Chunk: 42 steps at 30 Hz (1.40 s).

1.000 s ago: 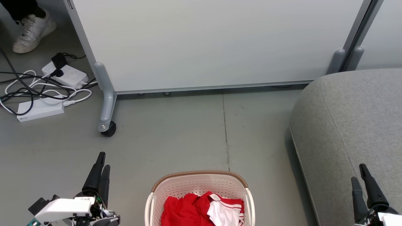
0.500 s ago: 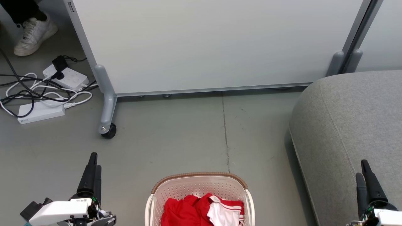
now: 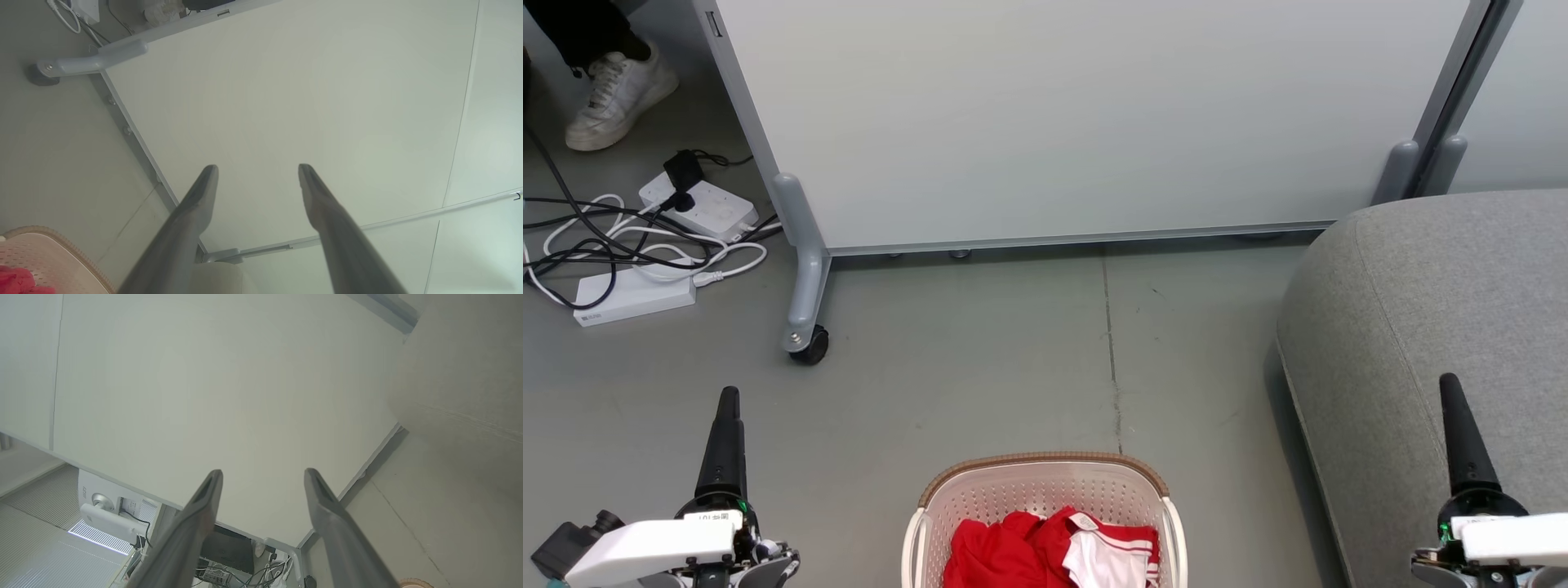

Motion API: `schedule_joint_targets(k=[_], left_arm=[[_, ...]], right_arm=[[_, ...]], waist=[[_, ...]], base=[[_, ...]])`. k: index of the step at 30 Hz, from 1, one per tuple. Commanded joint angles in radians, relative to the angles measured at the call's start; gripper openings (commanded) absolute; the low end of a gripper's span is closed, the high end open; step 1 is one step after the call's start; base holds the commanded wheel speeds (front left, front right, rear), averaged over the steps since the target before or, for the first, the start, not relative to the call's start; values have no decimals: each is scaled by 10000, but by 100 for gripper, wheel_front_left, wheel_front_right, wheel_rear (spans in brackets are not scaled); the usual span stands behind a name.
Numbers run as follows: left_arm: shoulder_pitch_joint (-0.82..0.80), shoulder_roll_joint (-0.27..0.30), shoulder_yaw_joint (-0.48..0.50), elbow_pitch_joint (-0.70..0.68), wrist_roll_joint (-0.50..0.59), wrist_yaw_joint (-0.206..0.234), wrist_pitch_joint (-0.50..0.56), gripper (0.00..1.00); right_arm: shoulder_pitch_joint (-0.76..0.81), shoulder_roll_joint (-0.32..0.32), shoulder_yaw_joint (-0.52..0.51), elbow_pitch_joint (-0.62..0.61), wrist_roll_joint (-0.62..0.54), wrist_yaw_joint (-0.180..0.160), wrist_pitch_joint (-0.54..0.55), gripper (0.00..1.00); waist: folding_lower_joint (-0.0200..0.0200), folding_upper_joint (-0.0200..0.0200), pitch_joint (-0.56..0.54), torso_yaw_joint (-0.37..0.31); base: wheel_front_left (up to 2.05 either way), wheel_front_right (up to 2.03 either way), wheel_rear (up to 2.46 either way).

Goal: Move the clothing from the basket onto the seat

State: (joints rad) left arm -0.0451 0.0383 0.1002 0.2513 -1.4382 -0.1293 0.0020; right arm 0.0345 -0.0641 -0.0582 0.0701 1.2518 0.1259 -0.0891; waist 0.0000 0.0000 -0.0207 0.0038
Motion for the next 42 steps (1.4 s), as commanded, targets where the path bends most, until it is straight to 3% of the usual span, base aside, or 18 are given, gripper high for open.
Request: schedule_joint_targets(k=[1,16,21,29,42], left_arm=[[-73,70,89,-225,235,-6,-96,100],[50,88,408,-1031,1969,-10,-714,100],[85,92,386,-1342,3211,115,-885,100],[299,98,-638,-2395,5229,955,-1147,100],[606,107,-2356,-2392,8221,1515,-1508,100]], right_arm=[[-263,-55,65,-249,-589,26,-99,100],[-640,-100,371,-1218,-4421,35,-506,100],[-630,-119,473,-1288,-5427,38,-614,100],[-620,-31,695,-1140,-6629,44,-782,100],[-671,39,864,-599,-7757,50,-1014,100]], waist=[[0,0,-12,3],[0,0,-63,60],[0,0,-84,72],[0,0,-103,40],[0,0,-142,-76]], base=[[0,0,0],[0,0,0],[0,0,0],[0,0,0],[0,0,0]])
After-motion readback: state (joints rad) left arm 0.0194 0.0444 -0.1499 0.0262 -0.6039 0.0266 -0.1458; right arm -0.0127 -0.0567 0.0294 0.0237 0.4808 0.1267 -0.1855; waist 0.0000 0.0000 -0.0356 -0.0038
